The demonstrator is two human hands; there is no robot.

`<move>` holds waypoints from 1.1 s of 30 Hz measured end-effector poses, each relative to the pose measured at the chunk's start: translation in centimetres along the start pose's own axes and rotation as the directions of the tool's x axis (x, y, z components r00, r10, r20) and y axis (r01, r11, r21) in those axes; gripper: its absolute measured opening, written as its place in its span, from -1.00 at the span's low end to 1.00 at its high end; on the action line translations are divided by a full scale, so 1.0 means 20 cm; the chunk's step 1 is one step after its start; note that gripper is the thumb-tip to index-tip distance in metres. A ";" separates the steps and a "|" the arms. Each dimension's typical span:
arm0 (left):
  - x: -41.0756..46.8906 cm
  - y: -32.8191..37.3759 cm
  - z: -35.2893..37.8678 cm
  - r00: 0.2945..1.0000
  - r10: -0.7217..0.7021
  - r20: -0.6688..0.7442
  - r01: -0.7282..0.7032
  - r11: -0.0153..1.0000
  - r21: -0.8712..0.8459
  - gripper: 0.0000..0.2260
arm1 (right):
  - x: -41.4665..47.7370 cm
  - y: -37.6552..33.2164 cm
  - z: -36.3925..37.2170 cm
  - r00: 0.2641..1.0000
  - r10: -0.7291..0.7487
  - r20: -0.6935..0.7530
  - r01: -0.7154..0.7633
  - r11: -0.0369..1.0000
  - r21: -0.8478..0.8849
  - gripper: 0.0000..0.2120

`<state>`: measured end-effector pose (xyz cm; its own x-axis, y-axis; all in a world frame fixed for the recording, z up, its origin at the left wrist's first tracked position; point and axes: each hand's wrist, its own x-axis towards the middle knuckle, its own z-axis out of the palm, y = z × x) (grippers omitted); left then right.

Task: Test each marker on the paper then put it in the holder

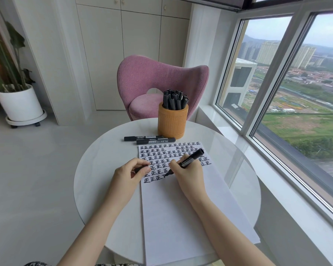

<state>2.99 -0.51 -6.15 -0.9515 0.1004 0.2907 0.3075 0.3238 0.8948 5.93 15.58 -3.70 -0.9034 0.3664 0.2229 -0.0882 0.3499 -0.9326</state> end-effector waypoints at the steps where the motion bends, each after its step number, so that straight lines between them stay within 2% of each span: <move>1: 0.00 0.00 0.00 1.000 0.000 0.000 0.000 1.000 -0.002 -0.92 | 0.00 0.00 0.00 1.000 -0.009 0.000 0.009 1.000 -0.009 -0.65; 14: 0.00 0.00 0.00 1.000 -0.014 0.003 0.014 1.000 -0.008 -0.93 | 0.01 0.02 0.01 1.000 0.018 0.006 -0.018 1.000 0.006 -0.70; 21: 0.00 -0.01 0.00 1.000 -0.019 0.007 0.019 1.000 -0.010 -0.93 | 0.01 0.01 0.02 0.999 -0.029 0.017 0.030 0.999 -0.017 -0.67; 33: 0.00 0.00 0.00 1.000 -0.017 0.012 0.017 1.000 -0.026 -0.93 | 0.00 0.01 0.00 1.000 0.011 0.008 -0.011 1.000 -0.002 -0.63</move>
<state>3.08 -0.53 -6.21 -0.9566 0.1061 0.2716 0.2912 0.3005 0.9083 5.87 15.59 -3.97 -0.9078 0.3630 0.2099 -0.0772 0.3475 -0.9345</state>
